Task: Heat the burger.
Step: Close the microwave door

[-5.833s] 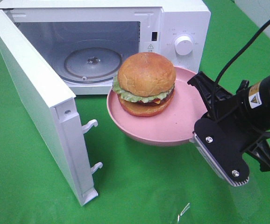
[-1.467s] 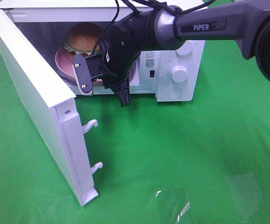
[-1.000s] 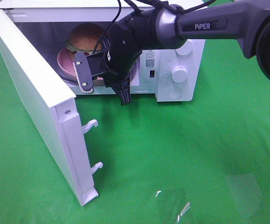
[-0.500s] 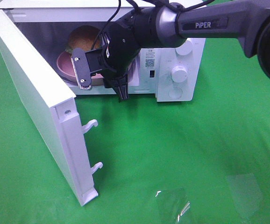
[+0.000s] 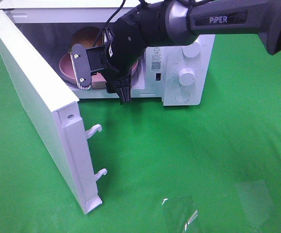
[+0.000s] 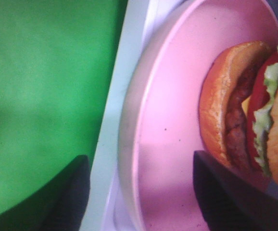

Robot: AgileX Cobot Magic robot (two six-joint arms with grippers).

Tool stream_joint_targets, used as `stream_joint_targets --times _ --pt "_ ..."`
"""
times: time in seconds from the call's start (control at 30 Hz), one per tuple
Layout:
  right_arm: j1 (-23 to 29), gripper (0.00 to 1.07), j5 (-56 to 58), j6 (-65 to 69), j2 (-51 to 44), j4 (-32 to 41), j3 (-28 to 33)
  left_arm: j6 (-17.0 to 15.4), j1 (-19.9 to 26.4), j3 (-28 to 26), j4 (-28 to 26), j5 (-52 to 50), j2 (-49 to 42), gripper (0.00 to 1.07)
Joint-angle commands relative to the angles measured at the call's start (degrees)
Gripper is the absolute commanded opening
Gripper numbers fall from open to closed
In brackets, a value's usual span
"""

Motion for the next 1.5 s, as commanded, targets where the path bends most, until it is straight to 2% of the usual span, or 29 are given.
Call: stream_joint_targets --times 0.03,0.23,0.77,1.27,1.5 --pt "0.06 0.71 -2.64 0.23 -3.72 -0.11 4.07 -0.06 -0.29 0.11 -0.34 -0.80 -0.92 0.98" --pt "0.06 0.77 -3.67 0.23 -7.05 -1.09 9.00 -0.06 -0.29 0.11 -0.34 -0.80 -0.92 0.98" --pt "1.43 0.76 -4.13 1.66 -14.50 -1.20 18.28 -0.06 -0.29 0.11 -0.34 -0.80 -0.92 0.98" --pt "1.43 0.76 -2.69 15.18 -25.15 -1.55 29.11 -0.06 -0.29 0.11 -0.34 -0.80 -0.92 0.98" --pt "1.43 0.76 -0.86 29.39 -31.05 -1.55 33.86 -0.06 -0.29 0.11 -0.34 -0.80 -0.92 0.98"
